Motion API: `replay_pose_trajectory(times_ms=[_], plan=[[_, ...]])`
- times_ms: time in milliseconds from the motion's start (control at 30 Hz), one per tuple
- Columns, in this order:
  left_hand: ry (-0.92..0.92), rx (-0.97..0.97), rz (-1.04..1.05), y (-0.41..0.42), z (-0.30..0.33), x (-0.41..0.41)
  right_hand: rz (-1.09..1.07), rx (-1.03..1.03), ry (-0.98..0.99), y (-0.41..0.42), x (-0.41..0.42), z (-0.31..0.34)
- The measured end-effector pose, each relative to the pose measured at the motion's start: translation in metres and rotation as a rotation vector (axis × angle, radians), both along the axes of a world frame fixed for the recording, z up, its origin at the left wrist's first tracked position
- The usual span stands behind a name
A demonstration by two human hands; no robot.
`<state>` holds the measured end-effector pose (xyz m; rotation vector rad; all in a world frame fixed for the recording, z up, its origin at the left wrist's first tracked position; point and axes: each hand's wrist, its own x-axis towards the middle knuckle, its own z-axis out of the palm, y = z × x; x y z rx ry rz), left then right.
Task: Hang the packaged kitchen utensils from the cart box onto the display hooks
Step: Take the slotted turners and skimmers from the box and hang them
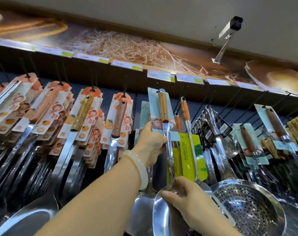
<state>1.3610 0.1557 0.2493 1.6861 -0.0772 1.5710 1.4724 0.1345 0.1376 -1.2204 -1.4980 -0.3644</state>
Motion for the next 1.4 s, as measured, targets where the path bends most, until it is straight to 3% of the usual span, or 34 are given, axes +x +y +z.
replay_pose_trajectory(times_ms=[233, 533, 1400], plan=[[0.039, -0.012, -0.014, 0.006, 0.019, -0.005, -0.093, 0.055, -0.019, 0.014, -0.008, 0.020], [0.018, 0.016, -0.020, 0.010, 0.037, -0.007, -0.044, 0.068, -0.016, 0.022, -0.013, 0.040], [-0.029, -0.098, 0.102, 0.036, 0.030, -0.006, 0.006, -0.099, 0.051, 0.046, -0.020, 0.049]])
